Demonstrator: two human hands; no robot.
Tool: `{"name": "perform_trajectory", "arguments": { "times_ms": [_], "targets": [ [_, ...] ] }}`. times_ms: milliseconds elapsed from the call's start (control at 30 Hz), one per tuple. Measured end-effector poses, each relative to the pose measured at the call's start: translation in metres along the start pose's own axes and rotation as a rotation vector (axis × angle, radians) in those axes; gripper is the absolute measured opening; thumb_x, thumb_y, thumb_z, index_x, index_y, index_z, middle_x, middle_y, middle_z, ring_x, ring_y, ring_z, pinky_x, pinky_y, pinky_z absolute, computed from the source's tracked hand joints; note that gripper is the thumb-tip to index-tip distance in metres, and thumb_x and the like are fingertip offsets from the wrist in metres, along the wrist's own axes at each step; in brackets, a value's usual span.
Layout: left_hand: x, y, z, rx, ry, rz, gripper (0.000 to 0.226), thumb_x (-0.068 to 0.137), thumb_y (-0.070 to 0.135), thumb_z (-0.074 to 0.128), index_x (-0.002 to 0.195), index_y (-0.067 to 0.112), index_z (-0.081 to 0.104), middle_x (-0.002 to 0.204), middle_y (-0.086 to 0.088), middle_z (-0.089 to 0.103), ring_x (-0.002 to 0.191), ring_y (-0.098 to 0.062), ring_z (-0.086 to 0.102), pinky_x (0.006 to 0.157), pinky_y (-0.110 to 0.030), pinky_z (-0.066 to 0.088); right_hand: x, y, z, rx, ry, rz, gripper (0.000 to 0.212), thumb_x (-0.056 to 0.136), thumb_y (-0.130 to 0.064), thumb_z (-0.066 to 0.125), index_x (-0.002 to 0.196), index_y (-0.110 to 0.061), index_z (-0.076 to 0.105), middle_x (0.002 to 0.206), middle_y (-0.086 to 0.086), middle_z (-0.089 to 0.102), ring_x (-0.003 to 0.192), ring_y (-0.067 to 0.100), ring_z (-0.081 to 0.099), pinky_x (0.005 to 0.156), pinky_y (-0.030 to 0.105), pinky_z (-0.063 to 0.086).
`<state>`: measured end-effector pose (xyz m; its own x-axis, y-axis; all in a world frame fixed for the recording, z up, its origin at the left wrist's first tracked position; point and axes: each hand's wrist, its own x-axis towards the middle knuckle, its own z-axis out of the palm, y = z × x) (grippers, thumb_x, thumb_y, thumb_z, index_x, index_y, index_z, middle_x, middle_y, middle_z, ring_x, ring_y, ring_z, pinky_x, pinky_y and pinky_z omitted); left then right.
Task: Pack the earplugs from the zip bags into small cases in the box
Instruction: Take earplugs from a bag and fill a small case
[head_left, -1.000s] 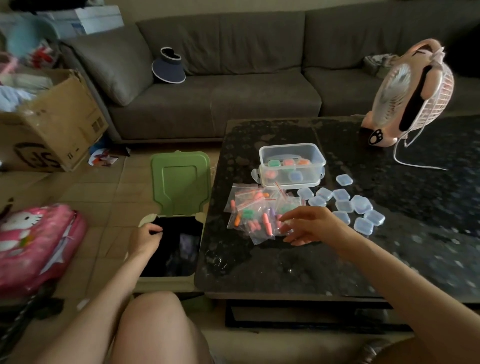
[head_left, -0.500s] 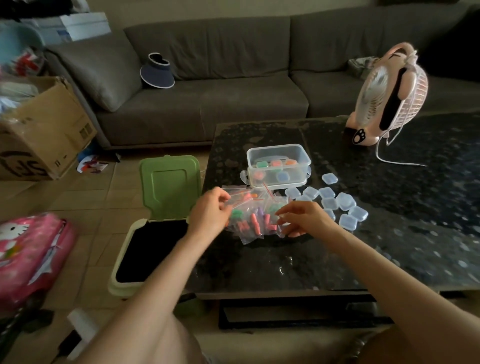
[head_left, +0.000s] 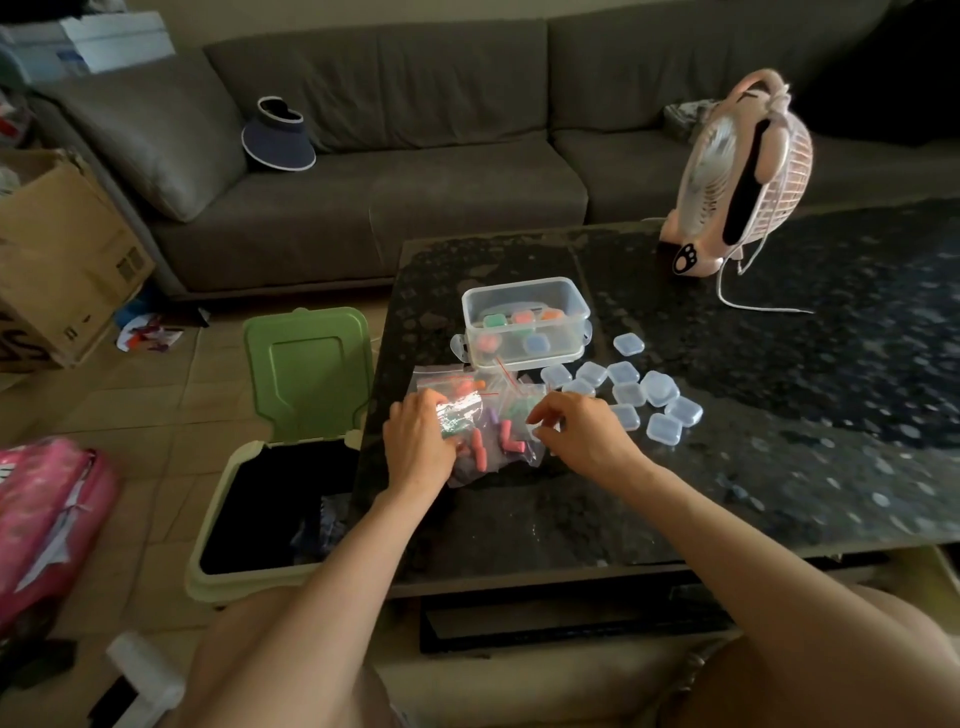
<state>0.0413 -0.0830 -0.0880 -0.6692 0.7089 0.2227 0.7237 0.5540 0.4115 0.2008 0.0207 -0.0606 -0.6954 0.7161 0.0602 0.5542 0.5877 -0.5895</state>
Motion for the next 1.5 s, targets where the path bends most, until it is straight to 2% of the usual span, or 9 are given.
{"name": "perform_trajectory", "arguments": {
  "times_ms": [233, 300, 400, 600, 633, 700, 1000, 1233, 1500],
  "targets": [
    [-0.007, 0.009, -0.011, -0.269, -0.023, 0.098, 0.009, 0.085, 0.016, 0.065, 0.093, 0.015, 0.060, 0.095, 0.002, 0.065, 0.085, -0.018, 0.063, 0.079, -0.033, 0.048, -0.002, -0.001, 0.002, 0.094, 0.028, -0.048, 0.036, 0.082, -0.012, 0.065, 0.116, -0.019, 0.060, 0.107, 0.000, 0.064, 0.080, 0.011, 0.055, 0.075, 0.025, 0.047],
    [-0.011, 0.014, -0.017, -0.462, -0.129, 0.126, 0.009, 0.085, 0.025, 0.066, 0.093, 0.021, 0.064, 0.091, 0.012, 0.067, 0.079, -0.019, 0.067, 0.091, -0.050, 0.048, -0.003, -0.004, 0.000, 0.198, 0.071, -0.076, 0.046, 0.081, -0.020, 0.070, 0.124, -0.022, 0.054, 0.107, -0.004, 0.060, 0.074, 0.010, 0.056, 0.072, 0.026, 0.048],
    [-0.015, 0.016, -0.020, -0.555, -0.241, 0.186, 0.027, 0.076, 0.055, 0.062, 0.091, 0.032, 0.067, 0.098, 0.020, 0.067, 0.101, -0.017, 0.062, 0.098, -0.068, 0.033, -0.002, -0.009, -0.007, 0.310, 0.065, -0.122, 0.032, 0.083, -0.020, 0.071, 0.113, -0.019, 0.063, 0.093, -0.010, 0.062, 0.066, 0.001, 0.057, 0.066, 0.019, 0.048],
    [-0.021, 0.032, -0.030, -0.670, -0.368, 0.125, 0.012, 0.089, 0.016, 0.060, 0.095, 0.010, 0.069, 0.090, 0.002, 0.068, 0.083, 0.005, 0.061, 0.096, -0.009, 0.037, -0.007, -0.005, -0.013, 0.346, -0.001, -0.136, 0.010, 0.079, -0.003, 0.071, 0.084, -0.011, 0.068, 0.077, -0.003, 0.066, 0.066, 0.002, 0.061, 0.058, 0.011, 0.047],
    [-0.023, 0.036, -0.032, -0.658, -0.370, 0.126, 0.015, 0.090, 0.013, 0.059, 0.097, 0.006, 0.069, 0.090, 0.001, 0.068, 0.079, 0.013, 0.059, 0.086, 0.009, 0.024, -0.008, -0.004, -0.014, 0.359, -0.003, -0.132, 0.011, 0.079, -0.002, 0.072, 0.083, -0.012, 0.067, 0.077, -0.003, 0.066, 0.066, 0.002, 0.061, 0.057, 0.010, 0.047],
    [-0.024, 0.040, -0.033, -0.678, -0.384, 0.117, 0.018, 0.091, 0.009, 0.056, 0.102, 0.000, 0.068, 0.087, 0.002, 0.065, 0.070, 0.023, 0.054, 0.059, 0.017, 0.014, -0.011, -0.005, -0.016, 0.385, 0.003, -0.125, 0.012, 0.078, -0.002, 0.072, 0.080, -0.012, 0.066, 0.074, -0.006, 0.064, 0.062, 0.001, 0.060, 0.056, 0.010, 0.047],
    [-0.025, 0.045, -0.031, -0.837, -0.451, -0.047, 0.004, 0.084, 0.015, 0.067, 0.083, 0.014, 0.070, 0.075, 0.004, 0.068, 0.070, -0.003, 0.062, 0.057, -0.007, 0.045, -0.020, 0.001, -0.022, 0.475, -0.007, -0.112, 0.018, 0.077, -0.006, 0.075, 0.084, -0.017, 0.063, 0.075, -0.003, 0.065, 0.065, 0.009, 0.063, 0.059, 0.018, 0.052],
    [-0.024, 0.048, -0.024, -0.813, -0.469, -0.120, 0.011, 0.082, 0.015, 0.069, 0.073, 0.018, 0.064, 0.075, 0.003, 0.065, 0.073, -0.010, 0.061, 0.064, -0.022, 0.047, -0.022, 0.006, -0.023, 0.492, -0.086, -0.120, 0.020, 0.075, -0.001, 0.075, 0.085, -0.012, 0.061, 0.078, 0.009, 0.070, 0.072, 0.022, 0.067, 0.068, 0.027, 0.057],
    [-0.023, 0.046, -0.024, -0.833, -0.445, -0.215, 0.027, 0.067, 0.018, 0.083, 0.065, 0.011, 0.056, 0.085, -0.010, 0.069, 0.095, -0.027, 0.066, 0.087, -0.047, 0.053, -0.024, -0.001, -0.026, 0.405, -0.104, -0.167, 0.016, 0.076, -0.007, 0.075, 0.083, -0.017, 0.066, 0.075, -0.009, 0.065, 0.068, -0.004, 0.061, 0.066, 0.011, 0.049]
  ]
}}
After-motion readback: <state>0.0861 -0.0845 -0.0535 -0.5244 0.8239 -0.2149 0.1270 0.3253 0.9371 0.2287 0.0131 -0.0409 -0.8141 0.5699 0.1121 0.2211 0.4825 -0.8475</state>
